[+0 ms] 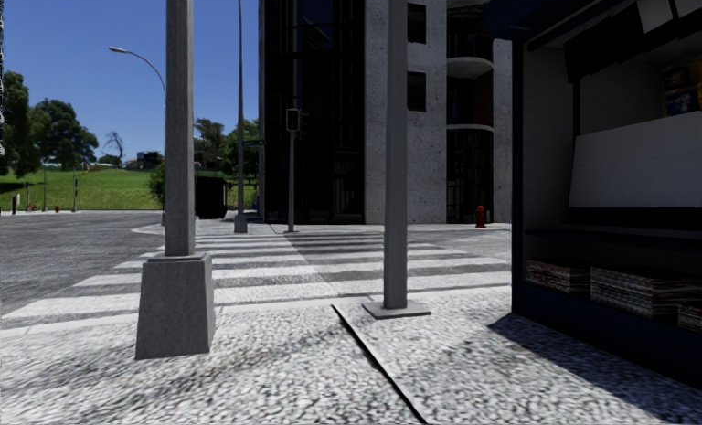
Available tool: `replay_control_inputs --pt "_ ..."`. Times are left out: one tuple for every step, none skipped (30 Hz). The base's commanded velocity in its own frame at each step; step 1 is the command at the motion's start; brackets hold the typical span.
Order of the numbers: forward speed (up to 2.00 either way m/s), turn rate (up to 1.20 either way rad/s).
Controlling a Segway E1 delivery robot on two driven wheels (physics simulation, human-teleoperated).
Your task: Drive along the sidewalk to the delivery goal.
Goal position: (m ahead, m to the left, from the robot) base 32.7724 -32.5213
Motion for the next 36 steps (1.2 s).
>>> replay_control_inputs --pt "1.03 0.00" --pt "1.15 0.00" --pt "2.00 0.00" --pt "2.00 0.00" --pt "2.00 0.00" --pt "2.00 0.00" --pt "2.00 0.00" --pt "2.00 0.05" --pt "2.00 0.05" --pt "2.00 0.10" --pt "2.00 0.11" --pt "2.00 0.11" --pt "2.00 0.11" --pt "2.00 0.11" --pt "2.00 0.12" --pt "2.00 0.14" --pt "2.00 0.19" --pt "2.00 0.33" --pt "2.00 0.33" --pt "2.00 0.38" --pt "2.00 0.39" --pt "2.00 0.40" --pt "2.00 0.40" --pt "2.00 0.40" --pt "2.00 0.44" --pt "1.98 0.46" --pt "1.93 0.47" --pt "1.83 0.47" --pt "1.83 0.47" --pt "1.78 0.48" --pt "1.77 0.48" --pt "1.76 0.48" --pt "1.74 0.48" --pt "1.74 0.48" --pt "1.67 0.48" --pt "1.64 0.48"
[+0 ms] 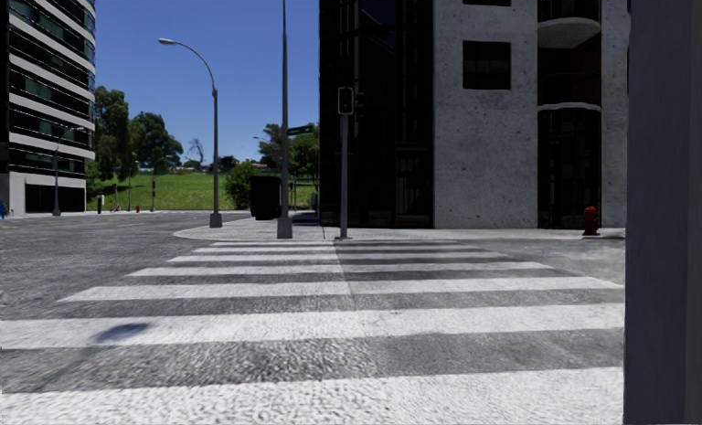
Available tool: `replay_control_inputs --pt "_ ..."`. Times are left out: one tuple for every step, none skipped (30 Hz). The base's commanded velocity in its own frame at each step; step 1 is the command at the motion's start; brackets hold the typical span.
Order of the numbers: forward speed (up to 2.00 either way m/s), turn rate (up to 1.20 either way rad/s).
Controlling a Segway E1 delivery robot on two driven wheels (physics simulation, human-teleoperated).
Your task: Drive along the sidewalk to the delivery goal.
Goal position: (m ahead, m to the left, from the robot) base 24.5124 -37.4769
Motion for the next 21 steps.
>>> replay_control_inputs --pt "1.61 0.48" --pt "1.54 0.48" --pt "1.44 0.48" --pt "1.44 0.48" --pt "1.40 0.36" --pt "1.37 0.00" --pt "1.35 0.00" --pt "1.34 0.00" --pt "1.34 0.00" --pt "1.34 0.00" --pt "1.34 0.00" --pt "1.34 0.00" --pt "1.34 0.00" --pt "1.34 0.00" --pt "1.33 0.00" --pt "1.33 0.00" --pt "1.33 0.00" --pt "1.33 0.00" --pt "1.33 0.00" --pt "1.33 0.00" --pt "1.33 0.00"
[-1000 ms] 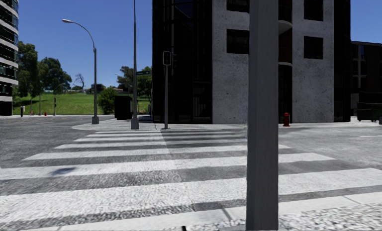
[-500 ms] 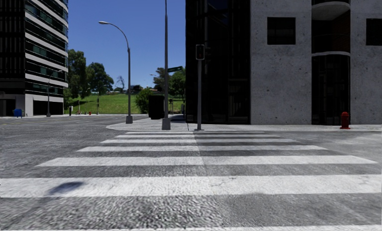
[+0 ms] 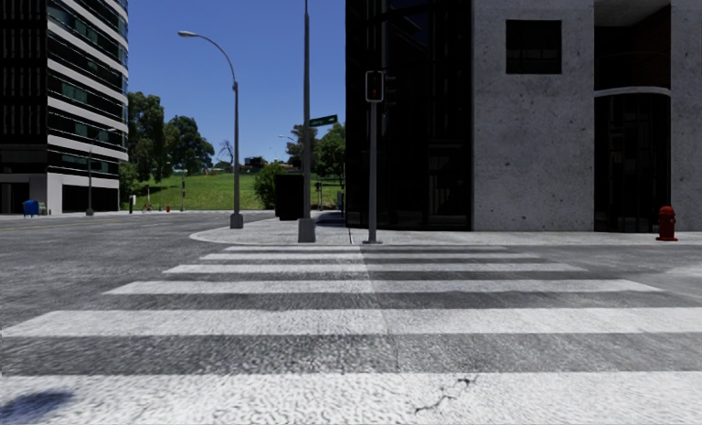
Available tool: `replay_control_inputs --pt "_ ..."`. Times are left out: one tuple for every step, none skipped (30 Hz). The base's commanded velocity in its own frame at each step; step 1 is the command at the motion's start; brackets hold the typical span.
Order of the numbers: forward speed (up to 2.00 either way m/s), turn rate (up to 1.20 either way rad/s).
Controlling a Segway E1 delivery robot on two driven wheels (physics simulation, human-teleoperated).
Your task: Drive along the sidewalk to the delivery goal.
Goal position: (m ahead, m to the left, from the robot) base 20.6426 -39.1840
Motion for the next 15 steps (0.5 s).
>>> replay_control_inputs --pt "1.33 0.00" --pt "1.33 0.00" --pt "1.33 0.00" --pt "1.33 0.00" --pt "1.32 0.00" --pt "1.32 0.00" --pt "1.32 0.00" --pt "1.32 0.00" --pt "1.32 0.00" --pt "1.31 0.00" --pt "1.29 0.00" --pt "1.28 0.00" --pt "1.28 0.00" --pt "1.28 0.00" --pt "1.28 0.00"
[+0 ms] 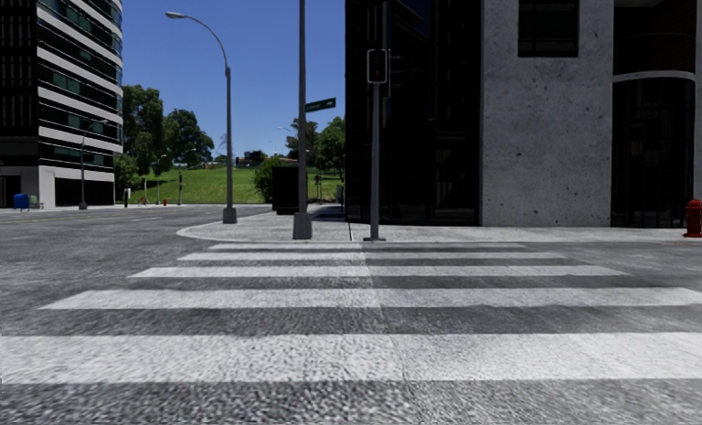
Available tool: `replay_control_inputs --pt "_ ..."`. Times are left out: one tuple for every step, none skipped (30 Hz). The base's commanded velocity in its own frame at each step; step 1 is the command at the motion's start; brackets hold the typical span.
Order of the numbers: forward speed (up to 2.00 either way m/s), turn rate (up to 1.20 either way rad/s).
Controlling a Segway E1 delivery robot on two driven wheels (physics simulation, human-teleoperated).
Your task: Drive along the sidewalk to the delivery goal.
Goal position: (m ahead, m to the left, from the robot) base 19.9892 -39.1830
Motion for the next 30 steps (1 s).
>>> replay_control_inputs --pt "1.28 0.00" --pt "1.28 0.00" --pt "1.28 0.00" --pt "1.28 0.00" --pt "1.28 0.00" --pt "1.28 0.00" --pt "1.28 0.00" --pt "1.28 0.00" --pt "1.28 0.00" --pt "1.27 0.00" --pt "1.27 0.00" --pt "1.27 0.00" --pt "1.27 0.00" --pt "1.26 0.00" --pt "1.24 0.00" --pt "1.24 0.00" --pt "1.24 0.00" --pt "2.00 -0.20" --pt "2.00 -0.27" --pt "2.00 -0.29" --pt "2.00 -0.30" --pt "2.00 -0.30" --pt "2.00 -0.30" --pt "2.00 -0.30" --pt "2.00 -0.31" --pt "2.00 -0.41" --pt "2.00 -0.51" --pt "2.00 -0.55" --pt "2.00 -0.56" --pt "2.00 -0.56"
